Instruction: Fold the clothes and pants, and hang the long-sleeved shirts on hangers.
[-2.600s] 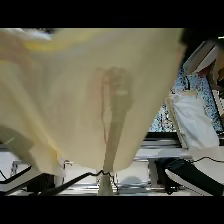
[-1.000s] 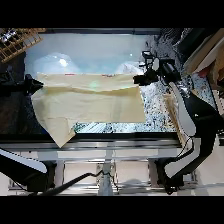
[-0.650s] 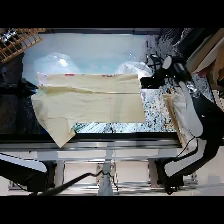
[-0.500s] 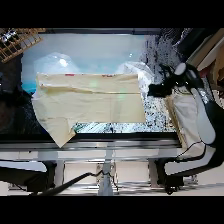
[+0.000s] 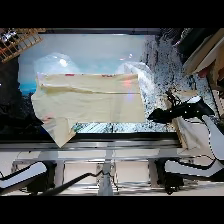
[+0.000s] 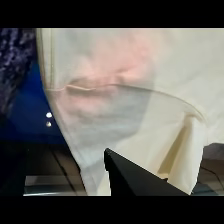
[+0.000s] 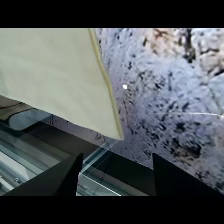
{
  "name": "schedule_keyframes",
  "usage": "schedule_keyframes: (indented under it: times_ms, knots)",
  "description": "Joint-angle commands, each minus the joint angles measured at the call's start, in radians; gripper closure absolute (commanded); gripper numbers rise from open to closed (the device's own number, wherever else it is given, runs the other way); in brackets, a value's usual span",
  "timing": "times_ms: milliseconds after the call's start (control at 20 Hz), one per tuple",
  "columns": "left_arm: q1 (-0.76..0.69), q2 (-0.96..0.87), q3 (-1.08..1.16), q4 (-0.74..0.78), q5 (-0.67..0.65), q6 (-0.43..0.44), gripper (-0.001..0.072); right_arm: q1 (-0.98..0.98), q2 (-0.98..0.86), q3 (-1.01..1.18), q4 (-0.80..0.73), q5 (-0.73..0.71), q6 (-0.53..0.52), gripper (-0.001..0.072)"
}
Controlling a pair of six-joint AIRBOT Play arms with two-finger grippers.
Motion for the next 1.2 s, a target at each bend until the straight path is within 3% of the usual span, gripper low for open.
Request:
schedule_keyframes:
  times_ms: [0, 250, 300, 400, 450, 500, 550, 700, 900, 1000, 1150]
  knots:
    - [0.001, 0.020, -0.057, -0.019, 0.027, 0.037, 0.0183, -0.013, -0.053, -0.028, 0.089, -0.026, -0.087, 0.0251]
    - [0.001, 0.020, -0.107, -0.099, 0.120, 0.064, 0.0211, 0.056, -0.130, -0.028, 0.142, -0.090, -0.131, 0.0294]
    - [0.001, 0.018, -0.117, -0.118, 0.133, 0.063, 0.0239, 0.072, -0.131, -0.028, 0.148, -0.106, -0.131, 0.0344]
    - [0.001, -0.003, -0.129, -0.131, 0.139, 0.063, 0.0426, 0.083, -0.130, -0.028, 0.165, -0.104, -0.131, 0.0463]
    - [0.001, -0.016, -0.134, -0.133, 0.138, 0.063, 0.0650, 0.083, -0.130, -0.028, 0.172, -0.101, -0.131, 0.0567]
    - [0.001, -0.025, -0.140, -0.143, 0.134, 0.064, 0.0702, 0.083, -0.130, -0.028, 0.177, -0.097, -0.132, 0.0589]
    - [0.001, -0.029, -0.141, -0.157, 0.126, 0.070, 0.0702, 0.083, -0.128, -0.028, 0.186, -0.085, -0.149, 0.0691]
    - [0.026, -0.018, -0.103, -0.253, 0.038, 0.155, 0.0703, 0.083, -0.083, -0.023, 0.185, -0.009, -0.180, 0.0699]
    - [0.122, 0.009, 0.070, -0.478, -0.166, 0.184, 0.0703, 0.083, 0.080, 0.042, 0.185, 0.080, -0.167, 0.0701]
    - [0.176, 0.019, 0.169, -0.626, -0.229, 0.183, 0.0703, 0.083, 0.160, 0.104, 0.178, 0.055, -0.098, 0.0702]
    - [0.200, 0.005, 0.274, -0.784, -0.159, 0.154, 0.0705, 0.100, 0.167, 0.204, 0.174, -0.082, -0.001, 0.0704]
